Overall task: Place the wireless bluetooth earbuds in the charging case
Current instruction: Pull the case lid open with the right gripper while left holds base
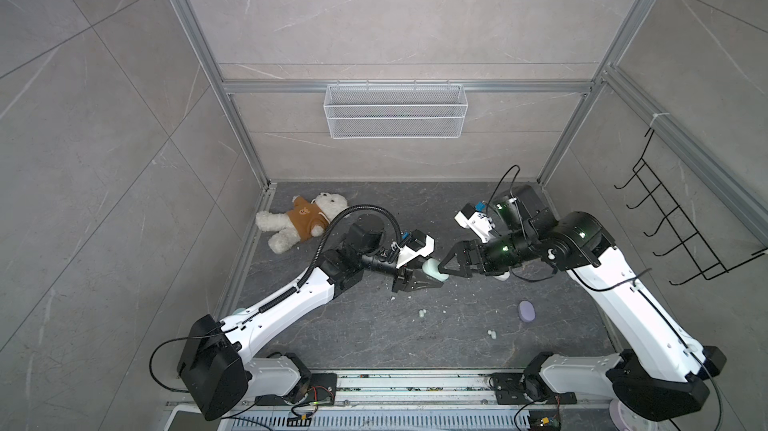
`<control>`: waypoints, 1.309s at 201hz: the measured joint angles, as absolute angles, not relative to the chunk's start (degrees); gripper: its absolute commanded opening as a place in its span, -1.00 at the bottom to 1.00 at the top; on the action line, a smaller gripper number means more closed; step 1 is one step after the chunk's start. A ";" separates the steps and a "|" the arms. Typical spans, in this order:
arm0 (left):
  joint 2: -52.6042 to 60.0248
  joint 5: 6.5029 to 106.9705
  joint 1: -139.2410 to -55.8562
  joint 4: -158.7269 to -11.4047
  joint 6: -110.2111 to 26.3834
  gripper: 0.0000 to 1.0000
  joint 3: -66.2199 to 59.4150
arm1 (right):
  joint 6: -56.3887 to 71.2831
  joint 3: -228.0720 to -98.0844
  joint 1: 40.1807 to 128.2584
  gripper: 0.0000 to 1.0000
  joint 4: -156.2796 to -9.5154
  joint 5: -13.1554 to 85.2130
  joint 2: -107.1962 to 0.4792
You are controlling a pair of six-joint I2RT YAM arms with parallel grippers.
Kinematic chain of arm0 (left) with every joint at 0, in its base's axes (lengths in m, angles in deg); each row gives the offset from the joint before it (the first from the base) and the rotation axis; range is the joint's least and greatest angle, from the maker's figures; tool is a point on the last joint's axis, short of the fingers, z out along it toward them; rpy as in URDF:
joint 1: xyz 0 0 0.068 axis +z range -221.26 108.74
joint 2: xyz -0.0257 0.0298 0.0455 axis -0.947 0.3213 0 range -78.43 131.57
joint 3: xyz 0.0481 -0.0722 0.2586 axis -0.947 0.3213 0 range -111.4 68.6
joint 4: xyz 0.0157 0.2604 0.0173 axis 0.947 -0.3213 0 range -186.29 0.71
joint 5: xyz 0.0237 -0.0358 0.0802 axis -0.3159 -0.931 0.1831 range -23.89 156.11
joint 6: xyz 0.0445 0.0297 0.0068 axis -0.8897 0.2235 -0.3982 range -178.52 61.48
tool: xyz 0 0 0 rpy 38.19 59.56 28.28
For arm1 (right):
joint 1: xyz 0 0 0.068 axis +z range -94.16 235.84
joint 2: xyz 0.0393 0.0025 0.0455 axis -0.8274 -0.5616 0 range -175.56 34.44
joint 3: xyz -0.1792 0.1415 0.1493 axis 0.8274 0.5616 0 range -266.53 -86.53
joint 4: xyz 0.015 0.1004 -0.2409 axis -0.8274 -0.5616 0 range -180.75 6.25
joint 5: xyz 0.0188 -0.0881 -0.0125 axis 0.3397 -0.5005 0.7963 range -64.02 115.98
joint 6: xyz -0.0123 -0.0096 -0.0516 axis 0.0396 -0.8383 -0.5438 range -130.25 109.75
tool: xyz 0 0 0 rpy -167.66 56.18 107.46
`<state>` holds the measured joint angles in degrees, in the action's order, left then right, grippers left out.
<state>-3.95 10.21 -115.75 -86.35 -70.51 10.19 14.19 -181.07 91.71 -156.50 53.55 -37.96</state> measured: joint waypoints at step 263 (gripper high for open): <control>-3.82 10.27 -115.33 -84.60 -67.58 -0.51 11.10 | 3.16 -187.10 100.94 0.79 -156.11 30.16 -40.14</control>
